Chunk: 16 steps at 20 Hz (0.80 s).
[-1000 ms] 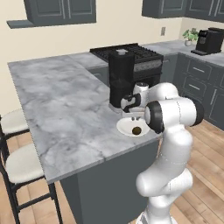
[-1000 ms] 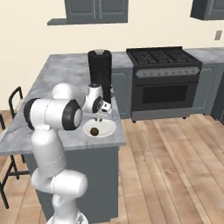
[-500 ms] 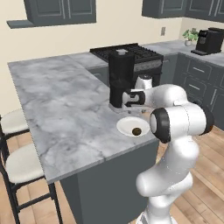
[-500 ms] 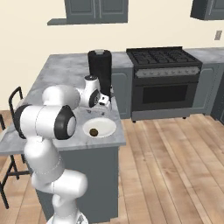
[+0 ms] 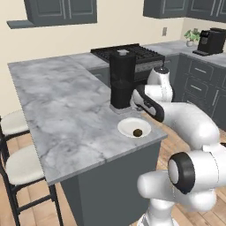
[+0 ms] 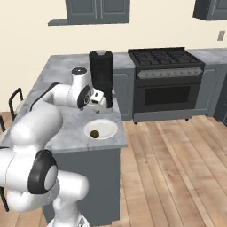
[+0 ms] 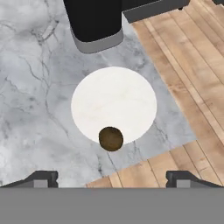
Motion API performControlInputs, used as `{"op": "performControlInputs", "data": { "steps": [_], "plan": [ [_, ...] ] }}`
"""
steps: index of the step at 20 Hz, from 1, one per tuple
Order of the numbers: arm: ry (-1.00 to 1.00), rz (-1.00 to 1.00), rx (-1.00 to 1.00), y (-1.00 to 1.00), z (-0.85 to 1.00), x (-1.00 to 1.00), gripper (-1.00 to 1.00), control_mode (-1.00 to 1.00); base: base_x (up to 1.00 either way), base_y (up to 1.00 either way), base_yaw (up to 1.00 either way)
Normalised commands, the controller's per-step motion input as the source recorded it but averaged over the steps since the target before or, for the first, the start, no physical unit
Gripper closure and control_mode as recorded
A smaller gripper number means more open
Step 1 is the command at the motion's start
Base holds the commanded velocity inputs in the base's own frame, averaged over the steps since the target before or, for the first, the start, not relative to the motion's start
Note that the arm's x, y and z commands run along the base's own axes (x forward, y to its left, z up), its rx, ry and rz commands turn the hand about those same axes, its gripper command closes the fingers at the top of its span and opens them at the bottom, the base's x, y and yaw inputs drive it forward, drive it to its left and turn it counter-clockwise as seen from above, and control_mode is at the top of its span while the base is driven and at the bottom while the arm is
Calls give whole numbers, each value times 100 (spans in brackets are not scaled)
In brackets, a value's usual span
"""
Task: Pick the kiwi and apple from the fridge and place them on the plate next to the blender to make a fruit smoothie.
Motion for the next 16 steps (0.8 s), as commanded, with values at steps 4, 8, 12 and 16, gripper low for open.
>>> {"op": "performControlInputs", "data": {
  "steps": [4,8,12,16],
  "plan": [
    [0,0,0,0,40,-95,-100,-100,0,0,0],
    [0,3,0,0,0,-75,-100,100,-25,-8,-1],
    [0,0,0,0,0,0,-100,100,-63,-27,-62],
    [0,0,0,0,0,0,-100,100,-9,-4,-86]
  ]
}}
